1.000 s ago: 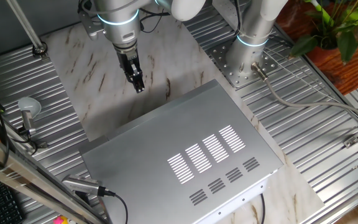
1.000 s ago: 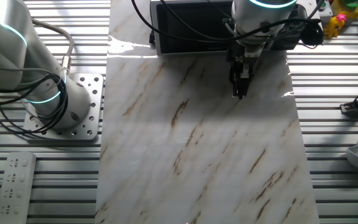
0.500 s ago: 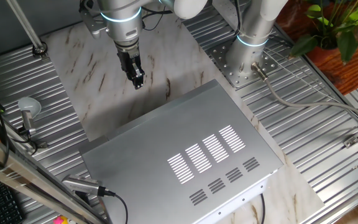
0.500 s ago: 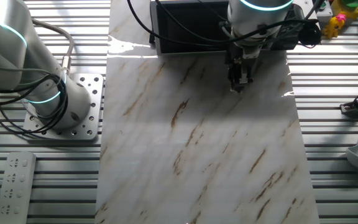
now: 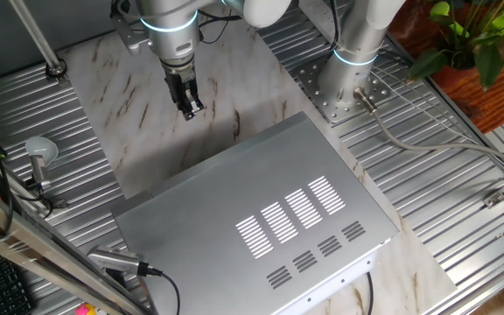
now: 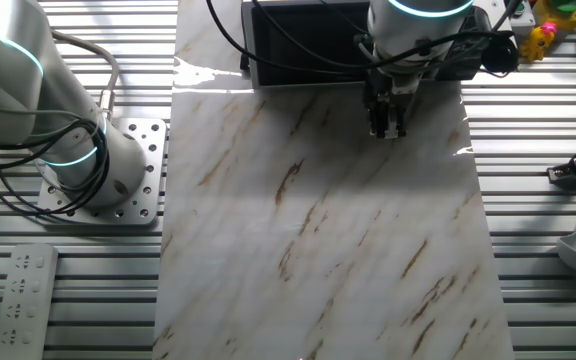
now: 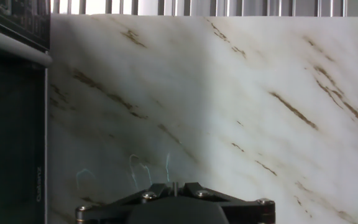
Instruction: Open the microwave door
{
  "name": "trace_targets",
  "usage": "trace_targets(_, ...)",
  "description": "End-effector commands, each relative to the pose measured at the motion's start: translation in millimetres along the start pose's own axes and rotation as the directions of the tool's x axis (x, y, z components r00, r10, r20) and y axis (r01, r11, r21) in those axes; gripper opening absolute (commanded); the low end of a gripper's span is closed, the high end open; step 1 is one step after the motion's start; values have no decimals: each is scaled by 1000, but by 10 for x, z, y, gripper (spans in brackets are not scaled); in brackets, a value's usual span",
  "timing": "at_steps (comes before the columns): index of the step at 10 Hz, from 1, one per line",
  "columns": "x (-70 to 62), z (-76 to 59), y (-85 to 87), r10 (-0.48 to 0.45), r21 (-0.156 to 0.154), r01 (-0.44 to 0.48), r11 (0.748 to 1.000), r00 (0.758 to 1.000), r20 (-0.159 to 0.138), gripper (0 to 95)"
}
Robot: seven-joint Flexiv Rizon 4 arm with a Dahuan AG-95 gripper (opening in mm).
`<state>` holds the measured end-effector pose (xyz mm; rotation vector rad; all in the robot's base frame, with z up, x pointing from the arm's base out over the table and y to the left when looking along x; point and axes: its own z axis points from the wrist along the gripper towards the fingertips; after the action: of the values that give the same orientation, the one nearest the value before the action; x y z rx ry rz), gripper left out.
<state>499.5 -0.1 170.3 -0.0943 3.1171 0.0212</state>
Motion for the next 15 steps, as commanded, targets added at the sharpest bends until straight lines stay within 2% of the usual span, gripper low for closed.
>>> trace_targets(1, -5, 4, 1, 1, 1, -1, 1000, 1000, -1, 0)
trace_targets(9, -3, 4, 0, -10, 1, 10, 1000, 1000, 0, 0)
trace_targets(12, 49, 18, -2, -132, 4, 132, 991, 991, -1, 0)
trace_targets(13, 59, 28, -4, -175, 8, 175, 985, 985, 6, 190)
trace_targets(15, 58, 28, -4, -189, 12, 189, 982, 982, 19, 190)
